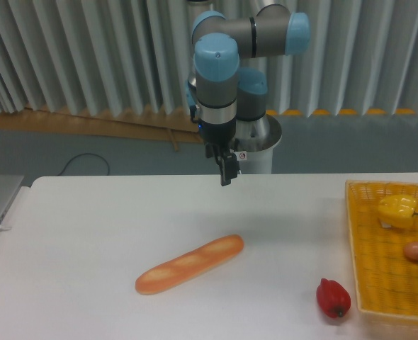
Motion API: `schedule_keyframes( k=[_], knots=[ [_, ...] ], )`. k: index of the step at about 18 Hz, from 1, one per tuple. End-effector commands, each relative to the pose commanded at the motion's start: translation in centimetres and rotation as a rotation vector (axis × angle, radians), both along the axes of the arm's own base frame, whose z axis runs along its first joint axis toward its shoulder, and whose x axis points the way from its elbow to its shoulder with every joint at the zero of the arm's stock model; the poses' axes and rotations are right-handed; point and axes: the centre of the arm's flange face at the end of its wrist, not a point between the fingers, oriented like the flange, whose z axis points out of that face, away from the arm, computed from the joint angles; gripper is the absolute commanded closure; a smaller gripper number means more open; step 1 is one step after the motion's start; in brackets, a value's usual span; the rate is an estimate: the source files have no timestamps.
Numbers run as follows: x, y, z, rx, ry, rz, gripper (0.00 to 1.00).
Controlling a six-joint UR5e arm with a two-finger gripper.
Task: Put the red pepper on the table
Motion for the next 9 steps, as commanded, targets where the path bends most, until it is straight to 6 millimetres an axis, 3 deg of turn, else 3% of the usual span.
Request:
schedule_keyframes(
  k=[9],
  knots=[
    [0.00,-0.05,-0.27,-0.006,-0.005,-0.048,0.00]
  ],
)
